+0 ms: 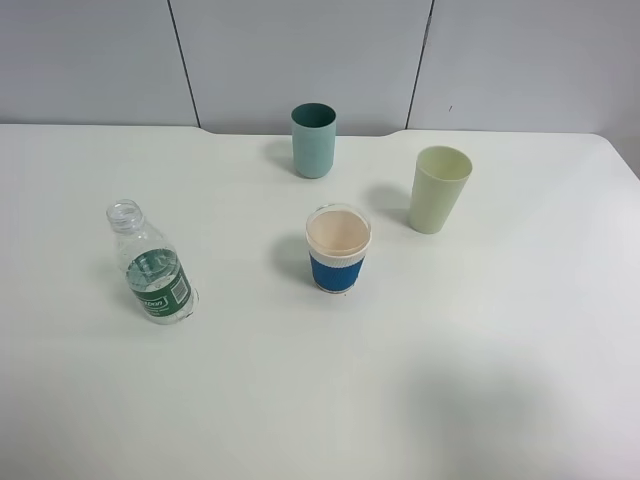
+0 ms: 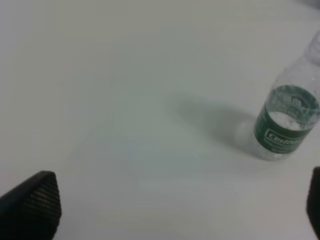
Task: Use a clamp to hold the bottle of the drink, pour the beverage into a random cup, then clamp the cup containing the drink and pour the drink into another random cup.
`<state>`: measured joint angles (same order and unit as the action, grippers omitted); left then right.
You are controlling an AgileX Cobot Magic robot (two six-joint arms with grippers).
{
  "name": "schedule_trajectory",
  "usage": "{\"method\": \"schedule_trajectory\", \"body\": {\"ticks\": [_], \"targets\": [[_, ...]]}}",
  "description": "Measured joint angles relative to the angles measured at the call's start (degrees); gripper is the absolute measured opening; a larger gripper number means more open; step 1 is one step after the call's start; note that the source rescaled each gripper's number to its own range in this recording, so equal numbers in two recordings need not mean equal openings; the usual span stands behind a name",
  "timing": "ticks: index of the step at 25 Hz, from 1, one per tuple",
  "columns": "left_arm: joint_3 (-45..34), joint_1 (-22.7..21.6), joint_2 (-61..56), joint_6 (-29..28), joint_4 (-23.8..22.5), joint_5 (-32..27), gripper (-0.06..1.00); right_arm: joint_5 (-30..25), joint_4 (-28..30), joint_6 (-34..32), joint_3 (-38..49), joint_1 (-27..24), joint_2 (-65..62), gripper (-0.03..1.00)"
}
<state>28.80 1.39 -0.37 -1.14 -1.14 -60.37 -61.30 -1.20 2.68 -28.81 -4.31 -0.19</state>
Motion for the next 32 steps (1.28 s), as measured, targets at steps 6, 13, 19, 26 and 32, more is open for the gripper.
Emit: {"method": "schedule_trajectory", "body": {"ticks": [6,13,19,26,32], "targets": [[0.0,0.0,0.0,0.0,0.0,0.0,1.0,0.0,0.0,0.0,0.0,0.0,0.0,0.49],[0.0,0.0,0.0,0.0,0.0,0.0,1.0,0.0,0.0,-0.05,0.0,0.0,0.0,0.49],[0.0,0.0,0.0,0.0,0.0,0.0,1.0,0.0,0.0,-0.05,0.0,-0.84,0.0,0.49],[0.0,0.0,0.0,0.0,0.0,0.0,1.0,0.0,0.0,-0.05,0.0,-3.35,0.0,0.49],[0.0,0.0,0.0,0.0,0.0,0.0,1.0,0.0,0.0,-0.05,0.0,-3.35,0.0,0.49]]}}
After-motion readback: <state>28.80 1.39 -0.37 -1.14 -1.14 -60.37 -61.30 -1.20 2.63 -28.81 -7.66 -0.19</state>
